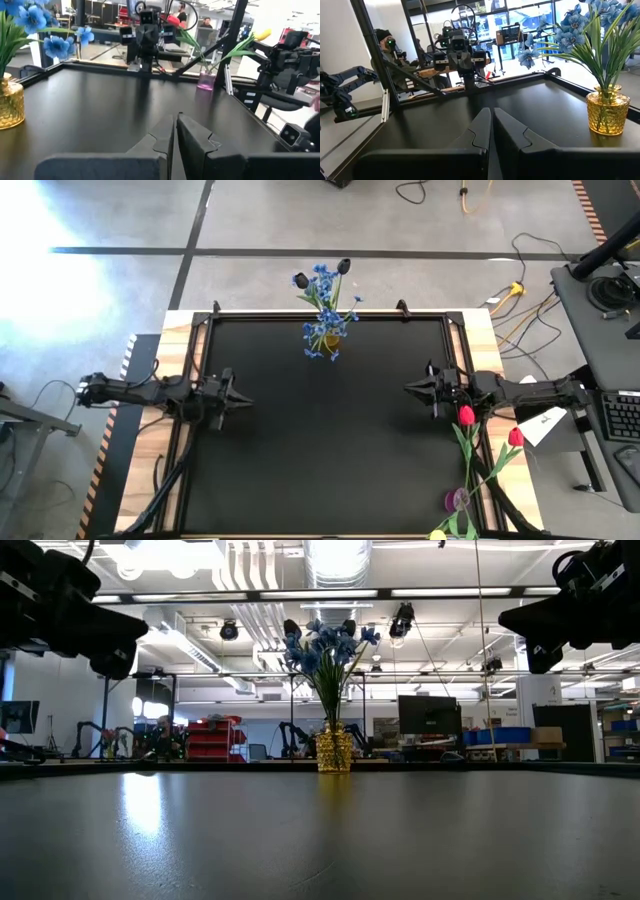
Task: Sort flowers into vase by color
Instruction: Return to Home Position
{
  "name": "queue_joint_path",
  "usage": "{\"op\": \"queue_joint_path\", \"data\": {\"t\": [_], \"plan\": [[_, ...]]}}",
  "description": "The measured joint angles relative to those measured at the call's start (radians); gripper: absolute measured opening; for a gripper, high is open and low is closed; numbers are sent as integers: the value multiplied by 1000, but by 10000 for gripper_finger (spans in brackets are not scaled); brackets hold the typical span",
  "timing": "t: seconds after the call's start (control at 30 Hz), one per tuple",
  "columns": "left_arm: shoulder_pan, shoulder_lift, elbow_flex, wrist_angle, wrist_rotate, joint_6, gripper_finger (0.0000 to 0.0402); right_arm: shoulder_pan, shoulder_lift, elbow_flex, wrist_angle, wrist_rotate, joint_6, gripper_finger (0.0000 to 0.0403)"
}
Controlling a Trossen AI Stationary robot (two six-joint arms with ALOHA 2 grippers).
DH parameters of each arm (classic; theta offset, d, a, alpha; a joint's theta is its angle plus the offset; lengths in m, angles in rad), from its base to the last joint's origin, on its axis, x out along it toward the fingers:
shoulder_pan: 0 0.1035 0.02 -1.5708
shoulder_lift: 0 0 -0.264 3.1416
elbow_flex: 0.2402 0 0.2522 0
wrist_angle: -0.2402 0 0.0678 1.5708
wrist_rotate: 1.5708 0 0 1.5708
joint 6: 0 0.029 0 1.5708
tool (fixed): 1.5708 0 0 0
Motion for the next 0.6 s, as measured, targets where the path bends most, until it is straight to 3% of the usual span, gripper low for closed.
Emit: {"op": "queue_joint_path", "data": {"t": [0.6], "plan": [[0, 77, 1, 0, -3, -1, 11, 0, 0, 0, -1, 0, 2, 13]]}}
